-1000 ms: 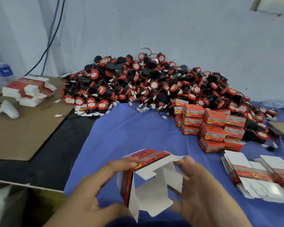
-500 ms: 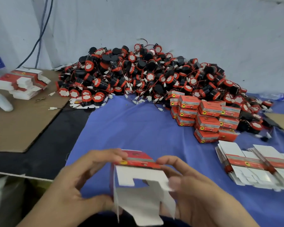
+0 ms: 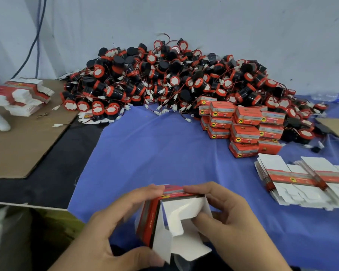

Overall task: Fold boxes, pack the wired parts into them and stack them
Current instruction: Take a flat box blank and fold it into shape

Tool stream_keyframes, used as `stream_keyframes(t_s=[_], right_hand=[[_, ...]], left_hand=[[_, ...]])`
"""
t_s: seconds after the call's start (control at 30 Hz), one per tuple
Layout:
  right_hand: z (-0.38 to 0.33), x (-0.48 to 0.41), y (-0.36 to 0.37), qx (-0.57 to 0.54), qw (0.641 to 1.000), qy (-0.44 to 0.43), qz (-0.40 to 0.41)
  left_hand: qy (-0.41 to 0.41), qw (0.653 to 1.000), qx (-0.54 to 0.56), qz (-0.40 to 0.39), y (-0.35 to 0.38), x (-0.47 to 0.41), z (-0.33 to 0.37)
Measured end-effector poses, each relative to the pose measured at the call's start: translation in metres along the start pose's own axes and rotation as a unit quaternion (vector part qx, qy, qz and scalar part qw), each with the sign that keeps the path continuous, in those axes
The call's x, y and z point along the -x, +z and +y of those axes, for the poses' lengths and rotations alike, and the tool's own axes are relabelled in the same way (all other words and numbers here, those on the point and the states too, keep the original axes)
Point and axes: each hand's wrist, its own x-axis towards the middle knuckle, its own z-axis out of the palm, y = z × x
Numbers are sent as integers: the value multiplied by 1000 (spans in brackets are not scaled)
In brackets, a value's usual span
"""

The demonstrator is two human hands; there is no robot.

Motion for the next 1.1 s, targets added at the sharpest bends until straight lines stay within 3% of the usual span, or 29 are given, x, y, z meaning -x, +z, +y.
stream_keyframes(t_s=[0.1,0.17,0.43,0.63,0.8,0.93,1.0,1.1], right_hand=[[-1,4,-9,-79,991,51,-91],[-1,6,-14,-130,981,92,-110],[2,5,-7,-106,991,70,-41],[11,4,13,2,997,45,56],[12,3,8,-12,998,46,47],[11,6,13,22,998,23,57],[10,8,11,7,1000,16,14],[3,13,-3,-98,985,54,-135]], left_hand=[[26,999,16,28,1,6,-1],[35,999,0,33,-1,5,-3],[16,999,25,27,10,5,-3],[17,995,-8,100,27,2,-5],[9,998,69,12,19,5,-12],[47,989,53,129,34,-5,-16],[71,979,40,188,42,-9,-17],[66,969,76,225,40,-8,-18]])
